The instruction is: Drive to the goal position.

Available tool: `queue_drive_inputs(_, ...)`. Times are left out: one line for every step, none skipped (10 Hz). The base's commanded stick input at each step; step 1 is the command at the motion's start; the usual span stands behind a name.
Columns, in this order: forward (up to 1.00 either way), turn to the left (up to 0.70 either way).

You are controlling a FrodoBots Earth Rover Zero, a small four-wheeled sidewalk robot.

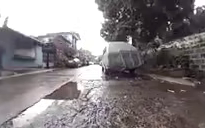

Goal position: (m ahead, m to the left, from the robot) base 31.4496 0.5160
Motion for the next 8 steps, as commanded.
queue_drive_inputs(1.0, 0.0)
queue_drive_inputs(1.0, 0.0)
queue_drive_inputs(1.0, 0.0)
queue_drive_inputs(1.0, 0.0)
queue_drive_inputs(1.0, 0.0)
queue_drive_inputs(1.0, 0.0)
queue_drive_inputs(1.0, 0.0)
queue_drive_inputs(1.0, 0.0)
